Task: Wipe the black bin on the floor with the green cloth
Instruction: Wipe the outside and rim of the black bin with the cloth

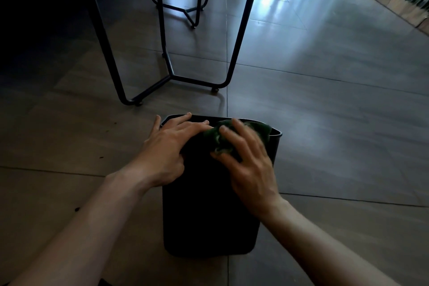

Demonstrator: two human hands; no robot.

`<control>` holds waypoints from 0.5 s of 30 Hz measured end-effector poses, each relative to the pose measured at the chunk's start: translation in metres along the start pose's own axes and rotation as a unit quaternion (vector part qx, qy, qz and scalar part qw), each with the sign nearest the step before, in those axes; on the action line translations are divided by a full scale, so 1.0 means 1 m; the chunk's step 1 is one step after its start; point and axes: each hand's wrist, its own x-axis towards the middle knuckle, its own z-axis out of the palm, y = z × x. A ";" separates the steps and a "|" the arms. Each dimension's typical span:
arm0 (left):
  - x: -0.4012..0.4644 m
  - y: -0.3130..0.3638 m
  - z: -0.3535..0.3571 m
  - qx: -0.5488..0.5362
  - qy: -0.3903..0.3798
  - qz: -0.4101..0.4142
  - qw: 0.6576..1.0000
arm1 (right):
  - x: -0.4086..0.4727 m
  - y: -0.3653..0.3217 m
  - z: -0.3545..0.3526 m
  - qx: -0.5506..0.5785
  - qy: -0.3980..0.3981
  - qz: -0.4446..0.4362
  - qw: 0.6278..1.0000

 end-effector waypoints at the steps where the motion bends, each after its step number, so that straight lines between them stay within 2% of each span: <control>1: 0.000 0.000 0.001 0.004 0.002 -0.001 1.000 | -0.012 -0.004 0.003 0.003 -0.012 -0.019 1.000; 4: 0.002 0.000 0.001 0.002 0.004 -0.004 1.000 | -0.083 -0.024 0.010 0.029 -0.108 -0.152 0.982; 6: 0.002 0.001 0.000 -0.005 0.003 -0.001 1.000 | -0.127 -0.034 0.009 -0.021 -0.208 -0.241 0.948; 8: 0.002 0.003 0.000 -0.011 0.001 0.002 1.000 | -0.138 -0.035 0.003 -0.071 -0.256 -0.294 0.918; 10: 0.001 0.003 0.000 -0.006 0.001 0.000 1.000 | -0.116 -0.027 -0.003 -0.024 -0.230 -0.245 0.941; 13: 0.002 0.004 0.000 0.000 0.000 0.000 1.000 | -0.049 -0.009 -0.011 0.020 -0.095 -0.086 0.992; 15: 0.002 0.005 -0.002 -0.005 -0.003 0.002 1.000 | -0.014 0.000 -0.010 0.007 -0.028 -0.001 1.000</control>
